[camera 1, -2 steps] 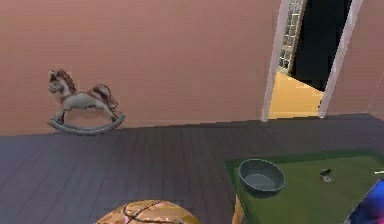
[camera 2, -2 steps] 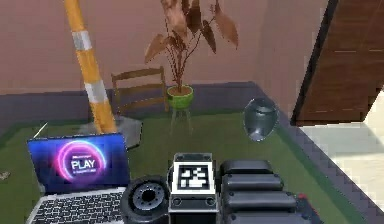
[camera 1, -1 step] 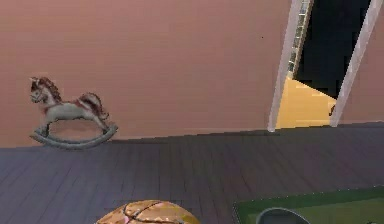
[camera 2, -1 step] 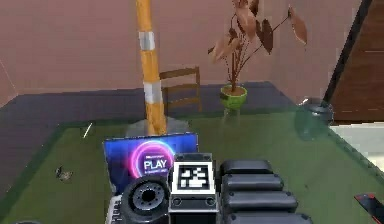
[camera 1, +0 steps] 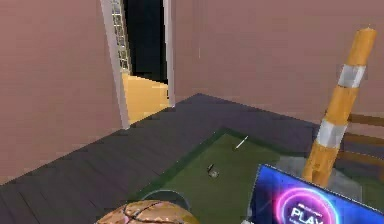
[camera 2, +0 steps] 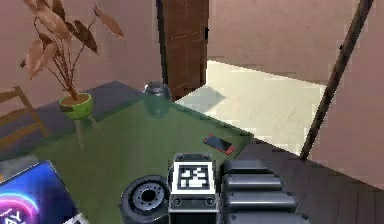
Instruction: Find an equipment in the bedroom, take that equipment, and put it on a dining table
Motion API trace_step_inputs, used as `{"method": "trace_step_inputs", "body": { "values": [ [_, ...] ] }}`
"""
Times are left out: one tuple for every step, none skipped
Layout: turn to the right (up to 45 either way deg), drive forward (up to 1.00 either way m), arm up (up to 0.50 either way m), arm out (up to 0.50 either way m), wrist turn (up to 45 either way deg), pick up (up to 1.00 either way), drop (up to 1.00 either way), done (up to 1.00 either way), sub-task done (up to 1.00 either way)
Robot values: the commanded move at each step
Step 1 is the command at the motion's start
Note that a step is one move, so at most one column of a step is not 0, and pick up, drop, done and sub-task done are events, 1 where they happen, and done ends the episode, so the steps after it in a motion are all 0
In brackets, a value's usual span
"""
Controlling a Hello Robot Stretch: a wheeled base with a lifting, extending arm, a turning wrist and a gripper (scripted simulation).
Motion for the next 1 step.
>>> {"method": "trace_step_inputs", "body": {
  "values": [
    [36.0, 0.0, 0.0, 0.0, 0.0, 0.0, 0.0, 0.0, 0.0]
  ]
}}
